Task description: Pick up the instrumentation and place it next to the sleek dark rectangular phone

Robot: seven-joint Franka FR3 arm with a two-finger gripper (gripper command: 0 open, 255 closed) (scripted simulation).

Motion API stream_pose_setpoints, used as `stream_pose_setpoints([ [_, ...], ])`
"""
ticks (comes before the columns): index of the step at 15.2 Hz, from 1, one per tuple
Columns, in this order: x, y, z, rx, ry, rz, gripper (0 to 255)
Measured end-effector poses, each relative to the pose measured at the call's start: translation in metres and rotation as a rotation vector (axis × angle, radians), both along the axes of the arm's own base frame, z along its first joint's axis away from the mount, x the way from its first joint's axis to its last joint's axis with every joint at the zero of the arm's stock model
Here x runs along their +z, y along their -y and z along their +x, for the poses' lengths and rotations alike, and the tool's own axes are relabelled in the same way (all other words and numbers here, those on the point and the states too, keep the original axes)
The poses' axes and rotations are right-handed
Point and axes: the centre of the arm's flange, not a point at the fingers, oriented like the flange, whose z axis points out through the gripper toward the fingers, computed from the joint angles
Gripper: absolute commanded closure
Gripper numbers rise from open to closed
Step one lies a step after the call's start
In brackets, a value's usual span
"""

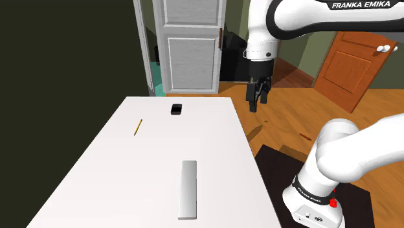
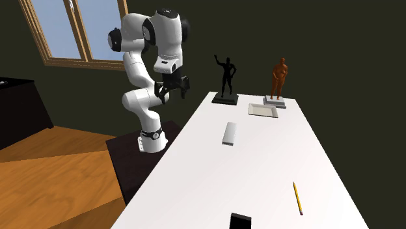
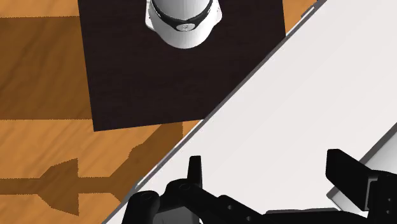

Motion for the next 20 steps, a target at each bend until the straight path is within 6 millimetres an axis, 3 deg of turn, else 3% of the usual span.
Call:
stream_pose_setpoints([
  [2, -0.004, -0.005, -0.001, -0.01, 0.003, -0.002, 0],
  [4, -0.014, -0.023, -0.003, -0.048, 0.013, -0.009, 0],
  [8, -0.039, -0.069, -0.008, -0.142, 0.036, -0.027, 0],
  [15, -0.083, -0.148, -0.001, -0.314, 0.078, -0.058, 0],
  [20, -0.116, -0.2, 0.017, -0.437, 0.108, -0.081, 0],
])
